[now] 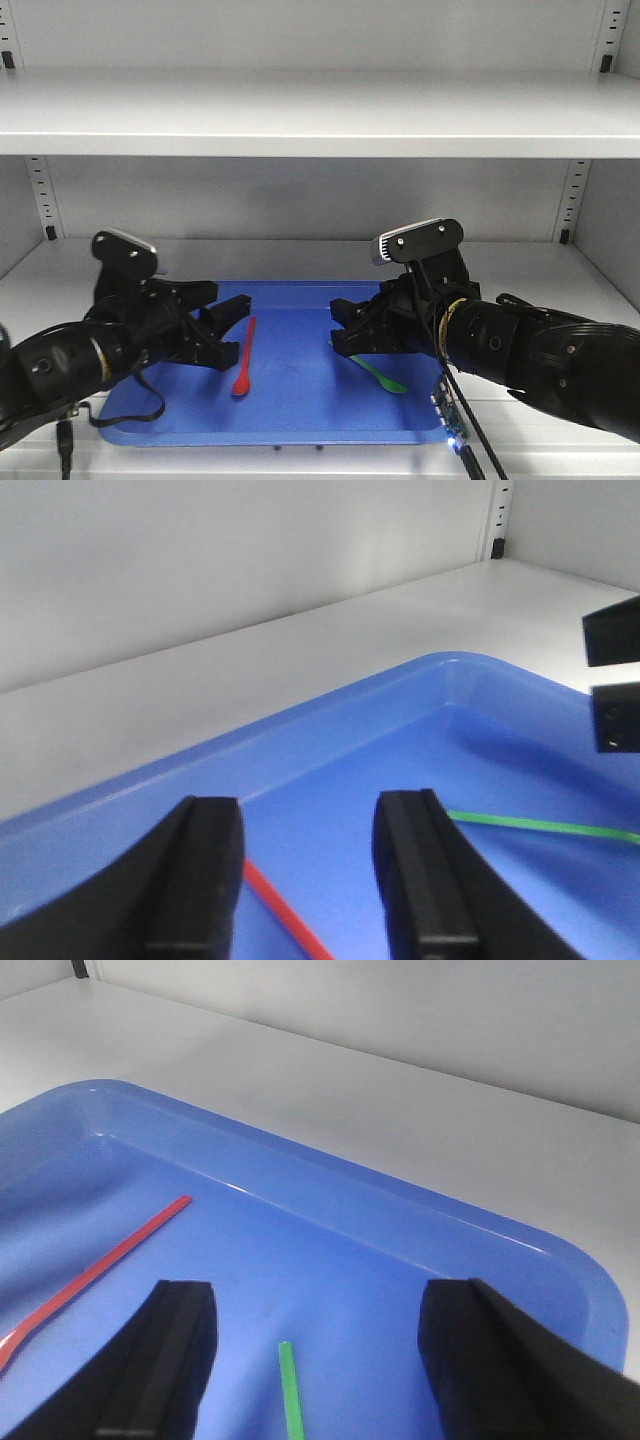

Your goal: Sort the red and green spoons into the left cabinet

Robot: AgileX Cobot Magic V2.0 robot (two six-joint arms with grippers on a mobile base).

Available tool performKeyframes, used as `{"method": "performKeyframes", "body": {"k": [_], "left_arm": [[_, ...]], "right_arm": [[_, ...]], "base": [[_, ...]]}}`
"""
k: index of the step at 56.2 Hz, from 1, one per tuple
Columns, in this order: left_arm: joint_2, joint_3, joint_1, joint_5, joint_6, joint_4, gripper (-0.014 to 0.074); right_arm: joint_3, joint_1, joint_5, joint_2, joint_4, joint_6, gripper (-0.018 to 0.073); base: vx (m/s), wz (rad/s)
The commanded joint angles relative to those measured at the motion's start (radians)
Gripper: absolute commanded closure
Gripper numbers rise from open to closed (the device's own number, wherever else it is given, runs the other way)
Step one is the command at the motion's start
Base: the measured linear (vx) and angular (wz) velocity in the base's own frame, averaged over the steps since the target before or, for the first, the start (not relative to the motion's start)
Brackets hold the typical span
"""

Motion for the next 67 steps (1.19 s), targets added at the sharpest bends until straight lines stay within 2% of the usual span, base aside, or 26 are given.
{"method": "performKeyframes", "body": {"k": [1,4,7,12,17,21,28,44,48,51,54,58,62,67], "left_arm": [[-0.122,0.034,-0.008,-0.008,0.037,-0.161,0.0233],[-0.188,0.098,-0.008,0.048,0.101,-0.286,0.0271],[-0.254,0.156,-0.008,0.093,0.191,-0.370,0.0316],[-0.370,0.240,-0.008,0.152,0.350,-0.435,0.0416],[-0.490,0.306,-0.007,0.222,0.461,-0.484,0.0535],[-0.584,0.355,0.008,0.273,0.479,-0.530,0.0606],[-0.746,0.465,0.076,0.309,0.478,-0.573,0.0604],[-1.160,0.739,0.201,0.319,0.476,-0.579,0.0604],[-1.242,0.799,0.223,0.319,0.482,-0.656,0.0604],[-1.290,0.839,0.237,0.319,0.512,-0.725,0.0604],[-1.336,0.882,0.250,0.319,0.576,-0.791,0.0604],[-1.383,0.929,0.262,0.319,0.657,-0.837,0.0604],[-1.415,0.963,0.270,0.317,0.689,-0.840,0.0604],[-1.452,1.003,0.279,0.310,0.687,-0.835,0.0604]], "right_arm": [[-0.031,-0.002,-0.031,-0.037,0.001,-0.002,0.0059],[-0.031,-0.002,-0.031,-0.037,0.001,-0.002,0.0059],[-0.031,-0.002,-0.031,-0.037,0.001,-0.002,0.0059],[-0.031,-0.002,-0.031,-0.037,0.001,-0.002,0.0059],[-0.031,-0.002,-0.031,-0.037,0.001,-0.002,0.0059],[-0.031,-0.002,-0.031,-0.037,0.001,-0.002,0.0059],[-0.031,-0.002,-0.031,-0.037,0.001,-0.002,0.0059],[-0.031,-0.002,-0.031,-0.037,0.001,-0.002,0.0059],[-0.031,-0.002,-0.031,-0.037,0.001,-0.002,0.0059],[-0.031,-0.002,-0.031,-0.037,0.001,-0.002,0.0059],[-0.031,-0.002,-0.031,-0.037,0.001,-0.002,0.0059],[-0.031,-0.002,-0.031,-0.037,0.001,-0.002,0.0059],[-0.031,-0.002,-0.031,-0.037,0.001,-0.002,0.0059],[-0.031,-0.002,-0.031,-0.037,0.001,-0.002,0.0059]], "base": [[0.00,0.00],[0.00,0.00],[0.00,0.00],[0.00,0.00],[0.00,0.00],[0.00,0.00],[0.00,0.00],[0.00,0.00],[0.00,0.00],[0.00,0.00],[0.00,0.00],[0.00,0.00],[0.00,0.00],[0.00,0.00]]}}
